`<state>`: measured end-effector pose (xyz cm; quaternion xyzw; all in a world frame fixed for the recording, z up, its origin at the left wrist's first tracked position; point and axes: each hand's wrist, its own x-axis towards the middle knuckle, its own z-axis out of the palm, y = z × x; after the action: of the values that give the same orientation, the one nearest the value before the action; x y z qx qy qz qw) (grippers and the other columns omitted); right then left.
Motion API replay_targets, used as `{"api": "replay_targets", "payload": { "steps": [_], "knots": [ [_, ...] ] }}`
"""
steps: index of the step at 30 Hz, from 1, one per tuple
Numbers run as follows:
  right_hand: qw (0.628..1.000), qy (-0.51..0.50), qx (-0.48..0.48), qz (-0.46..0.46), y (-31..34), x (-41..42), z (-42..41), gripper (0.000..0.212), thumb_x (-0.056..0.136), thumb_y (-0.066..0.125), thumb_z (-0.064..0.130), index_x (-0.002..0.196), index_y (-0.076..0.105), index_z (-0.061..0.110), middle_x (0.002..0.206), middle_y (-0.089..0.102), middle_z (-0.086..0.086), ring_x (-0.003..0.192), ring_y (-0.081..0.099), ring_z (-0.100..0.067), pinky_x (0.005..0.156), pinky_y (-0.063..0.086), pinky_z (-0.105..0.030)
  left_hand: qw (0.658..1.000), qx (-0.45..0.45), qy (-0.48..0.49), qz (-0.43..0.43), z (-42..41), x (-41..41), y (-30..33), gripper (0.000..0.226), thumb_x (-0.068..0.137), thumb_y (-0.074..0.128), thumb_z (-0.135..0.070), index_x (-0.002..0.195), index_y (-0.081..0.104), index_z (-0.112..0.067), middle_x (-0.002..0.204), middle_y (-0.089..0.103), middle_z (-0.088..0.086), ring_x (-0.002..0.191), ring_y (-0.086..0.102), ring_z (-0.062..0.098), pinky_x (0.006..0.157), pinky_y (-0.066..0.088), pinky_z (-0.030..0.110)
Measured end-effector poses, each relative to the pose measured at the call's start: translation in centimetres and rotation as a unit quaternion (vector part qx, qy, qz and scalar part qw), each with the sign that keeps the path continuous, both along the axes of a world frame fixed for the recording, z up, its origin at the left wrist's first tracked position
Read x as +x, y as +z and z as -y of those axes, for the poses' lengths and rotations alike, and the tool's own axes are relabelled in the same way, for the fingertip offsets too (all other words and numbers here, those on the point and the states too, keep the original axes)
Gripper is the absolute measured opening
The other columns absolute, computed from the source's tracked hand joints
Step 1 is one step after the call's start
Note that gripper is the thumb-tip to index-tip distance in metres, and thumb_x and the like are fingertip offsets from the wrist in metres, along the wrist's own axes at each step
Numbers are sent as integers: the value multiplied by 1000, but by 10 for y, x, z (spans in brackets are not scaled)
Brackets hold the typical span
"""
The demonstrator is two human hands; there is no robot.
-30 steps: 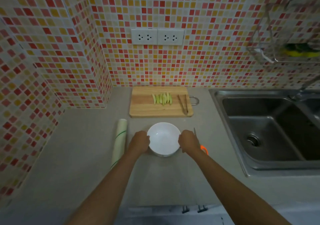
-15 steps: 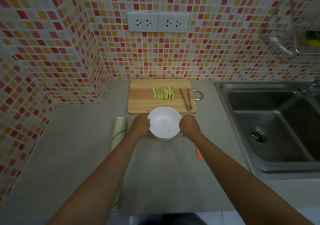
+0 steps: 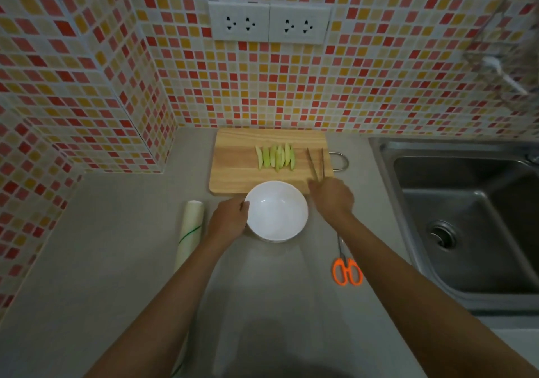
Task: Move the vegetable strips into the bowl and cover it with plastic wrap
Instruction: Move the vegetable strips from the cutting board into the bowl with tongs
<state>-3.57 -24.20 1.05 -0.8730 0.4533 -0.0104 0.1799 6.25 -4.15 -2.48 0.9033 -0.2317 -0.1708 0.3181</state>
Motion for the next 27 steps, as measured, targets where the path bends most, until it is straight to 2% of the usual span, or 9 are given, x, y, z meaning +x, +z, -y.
{"api": "replay_targets", "payload": {
  "steps": [2,5,8,12,14,18,21,27],
  "knots": [
    [999,-14,-23,-18,2,14,18,50,92,44,49,109,62,5,110,66,-16,100,64,-34,79,49,-36,1000,7,9,1,-2,2,-2,37,98,39,-32,109,69,-13,108,71,10,95,63,26,74,41,28],
    [998,-17,3,-66,-1,31,34,50,90,50,49,117,57,7,122,59,-14,108,61,-32,84,49,-37,999,-4,33,-11,-6,4,-5,38,97,39,-36,102,71,-16,103,72,6,89,62,22,73,43,29],
    [995,-1,10,-95,-6,39,38,42,91,52,37,120,57,7,127,55,-13,111,60,-31,85,48,-36,999,-13,41,-25,-8,4,-6,39,97,39,-38,99,71,-16,100,73,6,92,66,24,79,50,34],
    [999,-16,18,-49,-7,45,39,26,89,49,12,110,61,4,117,62,-15,105,63,-33,81,50,-35,999,-16,38,-23,-7,5,-6,38,97,39,-38,100,71,-18,98,73,5,90,65,23,78,51,34],
    [999,-20,39,-9,-5,45,40,22,88,53,13,104,63,2,111,65,-16,101,64,-34,76,49,-34,999,-19,35,-22,-7,5,-7,37,97,39,-38,100,71,-18,96,73,5,89,65,24,76,50,33],
    [998,25,52,37,3,45,26,23,88,56,18,93,63,-3,101,67,-19,94,64,-35,64,41,-31,999,-35,33,-19,-5,5,-6,35,98,40,-34,95,70,-16,86,69,2,82,62,21,63,36,27],
    [997,40,44,43,7,48,14,20,86,58,16,92,63,-3,98,67,-18,93,63,-34,62,38,-30,999,-42,28,-11,-3,5,-4,32,98,43,-31,105,71,-16,94,72,4,79,57,15,58,34,24],
    [997,56,32,35,17,57,0,11,82,57,9,84,63,0,91,68,-15,85,64,-31,59,39,-29,999,-46,20,-9,-3,4,0,31,98,43,-27,111,70,-17,102,73,6,82,54,11,66,33,24]
  ]
}}
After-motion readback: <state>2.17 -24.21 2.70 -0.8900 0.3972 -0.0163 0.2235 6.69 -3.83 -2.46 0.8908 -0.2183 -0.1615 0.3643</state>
